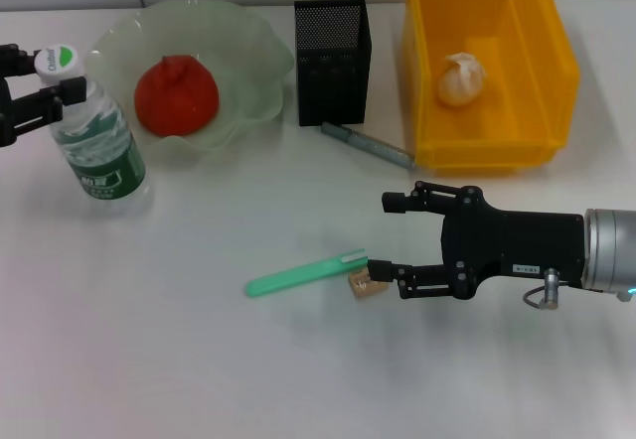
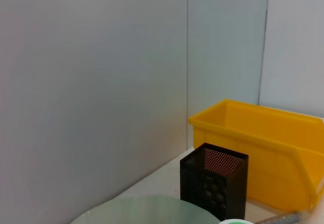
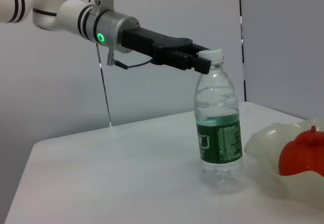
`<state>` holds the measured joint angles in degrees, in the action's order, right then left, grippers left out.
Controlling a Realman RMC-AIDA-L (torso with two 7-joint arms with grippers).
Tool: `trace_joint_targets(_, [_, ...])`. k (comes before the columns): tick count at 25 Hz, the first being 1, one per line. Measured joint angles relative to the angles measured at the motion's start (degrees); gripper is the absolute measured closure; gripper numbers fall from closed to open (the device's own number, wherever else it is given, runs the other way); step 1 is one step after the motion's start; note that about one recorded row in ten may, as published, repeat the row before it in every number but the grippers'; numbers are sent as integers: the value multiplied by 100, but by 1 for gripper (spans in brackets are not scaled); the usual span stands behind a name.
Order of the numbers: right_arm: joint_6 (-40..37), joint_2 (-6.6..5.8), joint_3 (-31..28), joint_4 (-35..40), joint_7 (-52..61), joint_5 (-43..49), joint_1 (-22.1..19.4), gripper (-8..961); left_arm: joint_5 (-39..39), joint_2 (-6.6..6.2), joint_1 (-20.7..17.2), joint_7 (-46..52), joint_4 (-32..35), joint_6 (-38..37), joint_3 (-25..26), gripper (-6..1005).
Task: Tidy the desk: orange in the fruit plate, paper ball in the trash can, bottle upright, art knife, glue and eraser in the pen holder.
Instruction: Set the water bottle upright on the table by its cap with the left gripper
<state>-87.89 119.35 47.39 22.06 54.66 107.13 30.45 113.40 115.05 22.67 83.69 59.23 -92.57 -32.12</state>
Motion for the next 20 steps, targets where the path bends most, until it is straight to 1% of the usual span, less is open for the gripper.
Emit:
trace_joint_targets(3, [-2, 0, -11, 0, 17, 0, 17, 120, -24, -9, 15, -105, -147, 19, 64, 515])
trace_joint_targets(10, [-5, 0, -22, 0, 41, 0, 32, 120, -78, -22, -3, -117, -172, 40, 66, 513])
trace_joint_targets(20, [-38, -5, -20, 0, 42, 0, 8, 120, -70, -8, -13, -117, -315, 225, 65, 509])
